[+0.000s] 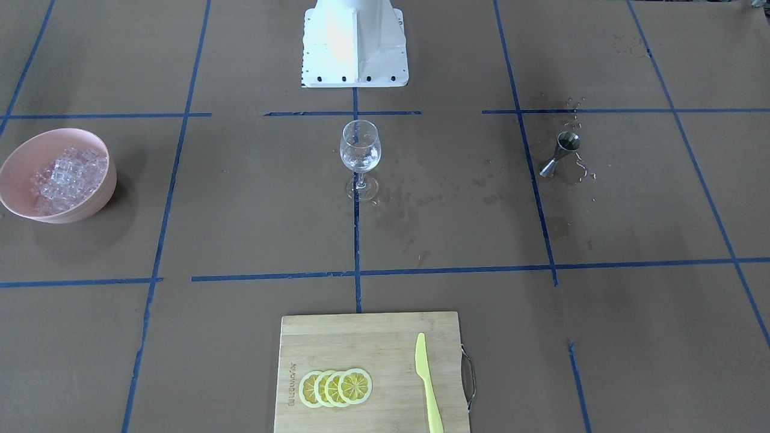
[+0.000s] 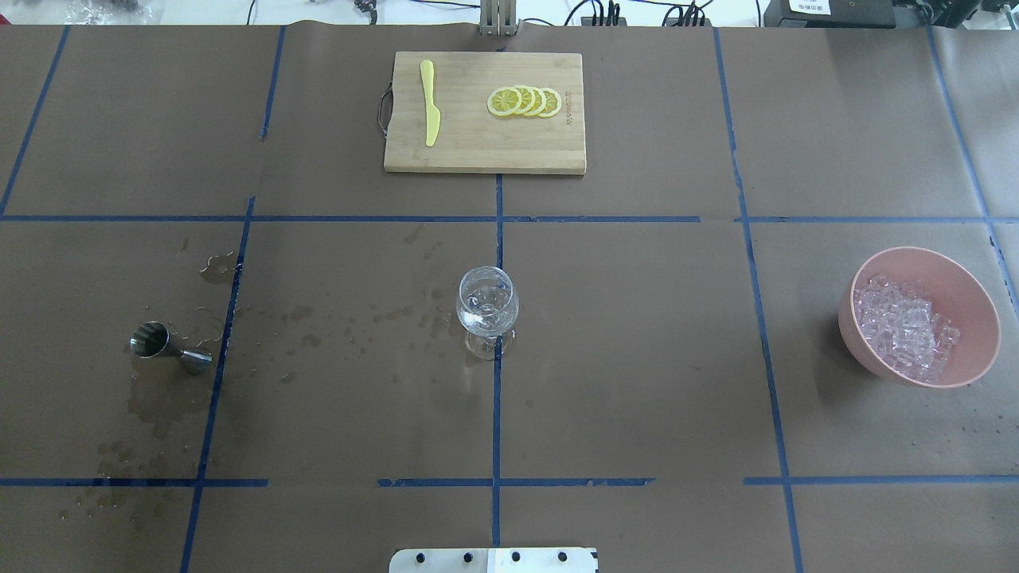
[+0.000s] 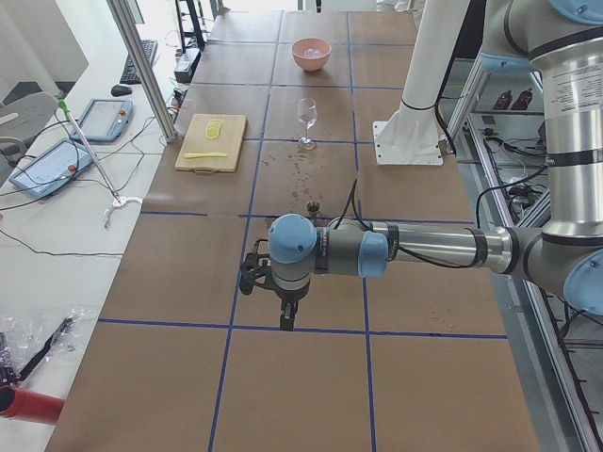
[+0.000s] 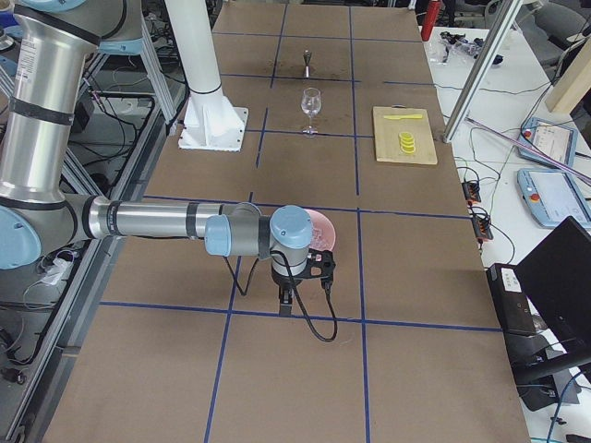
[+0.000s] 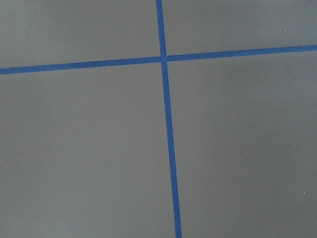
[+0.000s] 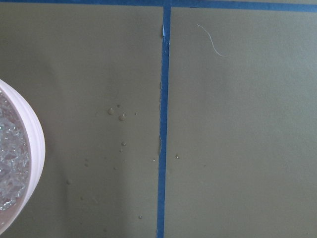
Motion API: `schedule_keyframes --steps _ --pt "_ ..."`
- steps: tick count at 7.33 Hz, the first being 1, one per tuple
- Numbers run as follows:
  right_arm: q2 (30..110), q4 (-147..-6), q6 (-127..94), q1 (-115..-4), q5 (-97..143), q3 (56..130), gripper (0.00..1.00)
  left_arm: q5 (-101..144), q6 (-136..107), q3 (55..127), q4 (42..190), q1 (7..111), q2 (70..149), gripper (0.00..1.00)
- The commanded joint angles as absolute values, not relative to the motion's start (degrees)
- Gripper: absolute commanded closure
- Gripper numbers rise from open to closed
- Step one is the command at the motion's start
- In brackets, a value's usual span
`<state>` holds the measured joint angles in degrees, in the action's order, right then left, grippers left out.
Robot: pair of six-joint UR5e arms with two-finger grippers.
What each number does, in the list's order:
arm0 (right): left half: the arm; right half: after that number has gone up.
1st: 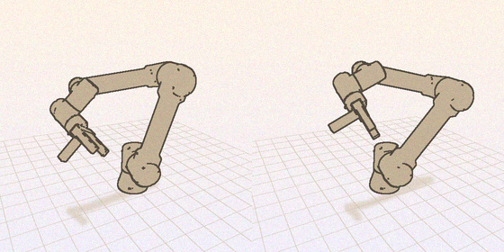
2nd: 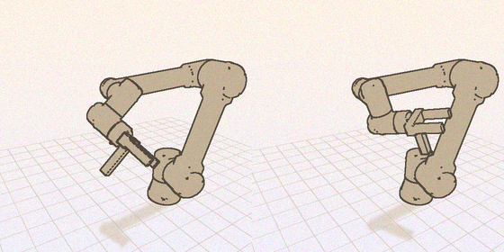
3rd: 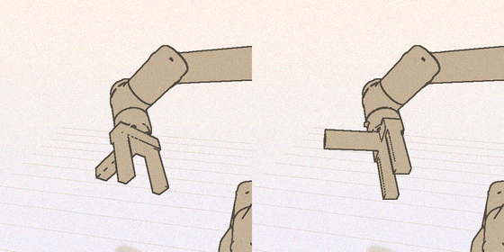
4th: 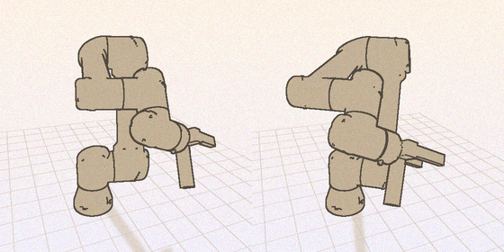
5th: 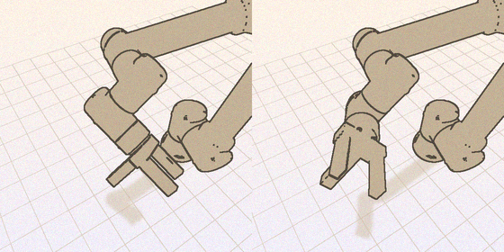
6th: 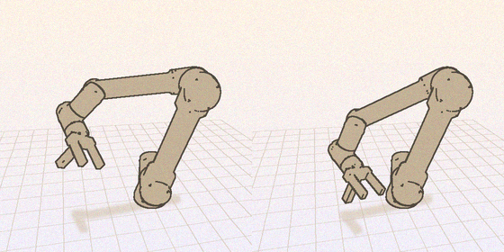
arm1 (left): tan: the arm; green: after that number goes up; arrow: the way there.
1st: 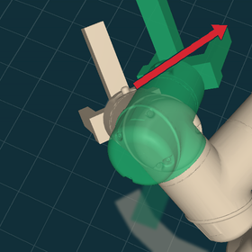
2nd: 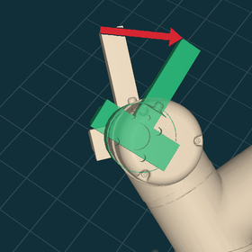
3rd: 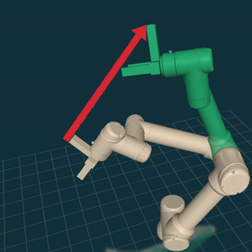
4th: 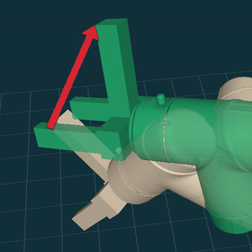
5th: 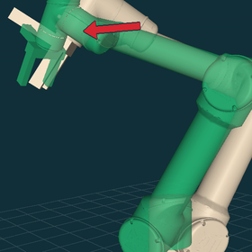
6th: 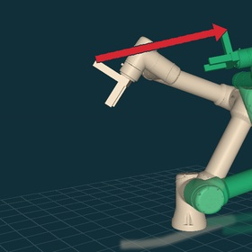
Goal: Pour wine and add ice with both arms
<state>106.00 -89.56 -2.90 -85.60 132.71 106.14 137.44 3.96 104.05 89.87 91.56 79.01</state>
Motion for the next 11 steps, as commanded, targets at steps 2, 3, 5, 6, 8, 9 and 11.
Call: schedule_keyframes --steps 2,3,5,6,8,9,11 --pt "106.0 -89.47 -2.9 -85.61 132.98 106.26 0.0 137.37 4.39 104.41 90.09 91.58 79.01 0.0" --pt "105.91 -89.39 -2.9 -85.61 132.98 106.43 0.0 137.37 4.31 104.33 92.09 91.58 79.62 0.0" --pt "105.47 -89.38 -2.9 -85.6 133.07 106.79 0.0 136.93 4.22 102.13 99.13 91.49 79.89 0.0" --pt "104.95 -89.21 -3.07 -85.52 132.81 108.01 0.0 137.02 4.31 102.56 99.66 91.49 79.98 0.0" --pt "102.24 -89.21 -3.08 -85.52 132.8 109.69 0.0 137.37 4.05 101.7 107.96 91.49 80.24 0.0" --pt "101.09 -88.95 -3.08 -85.52 132.8 109.77 0.0 137.81 3.96 99.17 116.54 91.49 80.85 0.0" --pt "101.59 -79.5 -4.47 -85.52 132.63 109.17 0.0 137.72 3.87 97.47 132.03 91.49 80.6 0.0"
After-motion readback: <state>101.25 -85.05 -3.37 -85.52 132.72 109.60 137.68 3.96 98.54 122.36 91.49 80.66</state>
